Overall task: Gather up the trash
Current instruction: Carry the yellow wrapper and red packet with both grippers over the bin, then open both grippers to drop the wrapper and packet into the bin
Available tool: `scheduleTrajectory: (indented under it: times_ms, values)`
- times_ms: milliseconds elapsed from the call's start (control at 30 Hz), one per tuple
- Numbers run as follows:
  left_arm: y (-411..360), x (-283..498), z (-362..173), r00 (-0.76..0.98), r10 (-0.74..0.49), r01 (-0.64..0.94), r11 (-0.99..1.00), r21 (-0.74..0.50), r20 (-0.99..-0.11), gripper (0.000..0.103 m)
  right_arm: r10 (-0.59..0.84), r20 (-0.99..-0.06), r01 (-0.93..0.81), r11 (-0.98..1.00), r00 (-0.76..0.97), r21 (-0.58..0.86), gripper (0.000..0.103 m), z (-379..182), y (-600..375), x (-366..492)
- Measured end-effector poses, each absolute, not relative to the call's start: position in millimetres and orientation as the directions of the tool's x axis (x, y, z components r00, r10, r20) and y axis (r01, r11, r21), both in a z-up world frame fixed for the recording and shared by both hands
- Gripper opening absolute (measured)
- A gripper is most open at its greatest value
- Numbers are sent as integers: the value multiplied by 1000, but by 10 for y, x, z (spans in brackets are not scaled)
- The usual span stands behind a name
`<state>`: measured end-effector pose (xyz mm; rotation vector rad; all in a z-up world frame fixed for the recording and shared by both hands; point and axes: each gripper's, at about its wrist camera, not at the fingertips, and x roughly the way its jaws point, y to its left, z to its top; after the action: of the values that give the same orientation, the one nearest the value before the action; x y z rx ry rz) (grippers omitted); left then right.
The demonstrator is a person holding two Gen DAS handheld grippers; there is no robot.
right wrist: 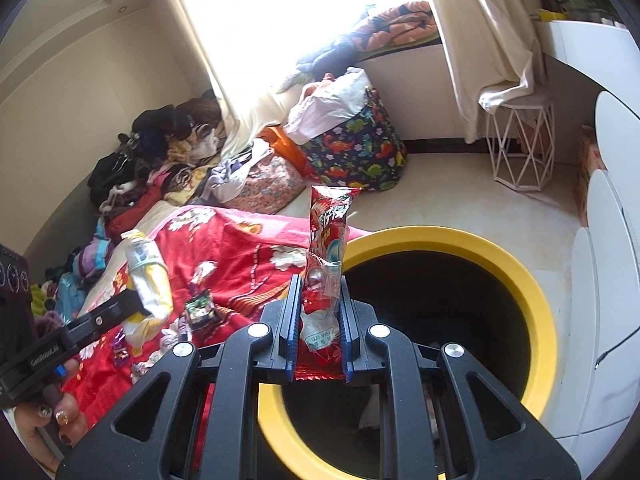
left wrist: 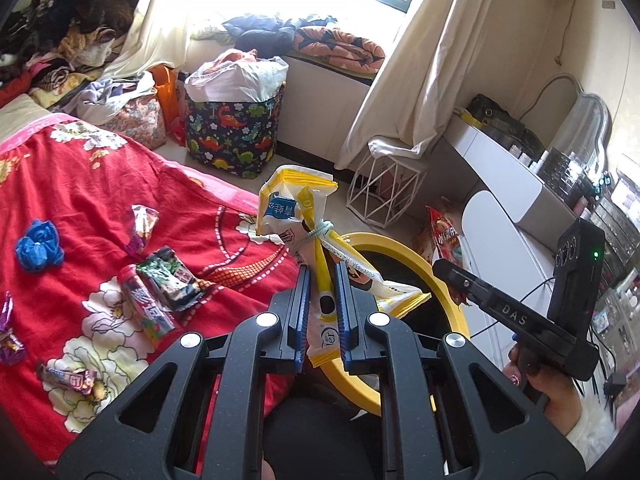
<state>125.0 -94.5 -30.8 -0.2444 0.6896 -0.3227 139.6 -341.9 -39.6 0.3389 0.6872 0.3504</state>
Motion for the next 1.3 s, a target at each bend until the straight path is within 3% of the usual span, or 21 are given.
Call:
scheduleTrajectory:
  times_ms: [933, 1000, 1033, 1067, 1133, 1200, 1267, 1300]
  values:
    - [-1704, 1363, -786, 578, -452, 344, 890, -299, -680, 9, 316, -631, -19, 902, 708, 430, 19, -786, -3997, 1475]
    - [-1658, 1398, -821, 587, -435, 311, 900, -306, -682, 25, 317, -632, -16, 901, 707, 434, 22, -799, -4017, 1475]
    - [-1635, 1408, -830, 597, -424, 297, 905, -303, -681, 49, 316, -631, -12, 899, 708, 437, 29, -803, -4027, 1472]
    - [-1604, 1412, -834, 607, -413, 282, 911, -301, -679, 65, 321, -631, -12, 896, 706, 443, 41, -810, -4033, 1477]
    - [-1522, 1412, -831, 616, -409, 260, 912, -316, -673, 66, 323, -633, -10, 895, 704, 446, 51, -816, -4028, 1479]
    - [-1454, 1396, -801, 636, -385, 239, 922, -303, -668, 74, 328, -637, -7, 892, 698, 451, 51, -829, -4013, 1484]
    - [-1394, 1367, -763, 666, -352, 216, 935, -282, -657, 90, 330, -642, -7, 893, 692, 451, 51, -835, -3981, 1489]
    - [-1350, 1354, -740, 679, -346, 207, 937, -283, -648, 91, 331, -642, -11, 893, 692, 449, 52, -827, -3960, 1487]
